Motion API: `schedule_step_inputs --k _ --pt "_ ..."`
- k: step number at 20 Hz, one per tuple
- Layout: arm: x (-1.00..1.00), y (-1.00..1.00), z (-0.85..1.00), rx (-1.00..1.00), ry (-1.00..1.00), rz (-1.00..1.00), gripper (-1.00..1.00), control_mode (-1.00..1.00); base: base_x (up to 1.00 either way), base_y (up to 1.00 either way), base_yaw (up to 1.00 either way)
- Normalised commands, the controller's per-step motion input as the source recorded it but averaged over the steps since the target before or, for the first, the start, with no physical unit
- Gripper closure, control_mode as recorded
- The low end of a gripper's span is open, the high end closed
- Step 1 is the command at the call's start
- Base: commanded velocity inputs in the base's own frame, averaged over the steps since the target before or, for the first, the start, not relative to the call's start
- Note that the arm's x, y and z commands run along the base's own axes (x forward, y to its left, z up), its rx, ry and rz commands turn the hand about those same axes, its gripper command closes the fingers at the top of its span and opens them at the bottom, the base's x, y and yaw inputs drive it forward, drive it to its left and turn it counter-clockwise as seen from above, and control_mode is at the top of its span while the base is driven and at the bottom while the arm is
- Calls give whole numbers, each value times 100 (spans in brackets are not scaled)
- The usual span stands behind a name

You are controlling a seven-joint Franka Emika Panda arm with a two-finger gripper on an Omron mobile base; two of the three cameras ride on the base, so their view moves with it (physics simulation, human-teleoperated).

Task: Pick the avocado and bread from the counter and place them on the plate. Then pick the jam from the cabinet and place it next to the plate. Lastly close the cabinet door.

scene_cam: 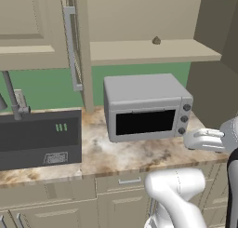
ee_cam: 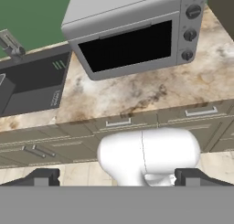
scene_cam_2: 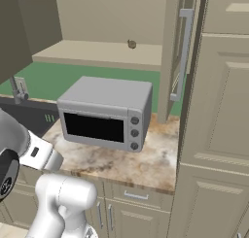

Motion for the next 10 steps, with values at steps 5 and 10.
schedule_step_inputs --k 5,10 --pt "-2 -13 0 0 -9 0 -100 -100 0 0 0" --pt "-36 0 0 0 -20 -6 -100 -100 0 0 0"
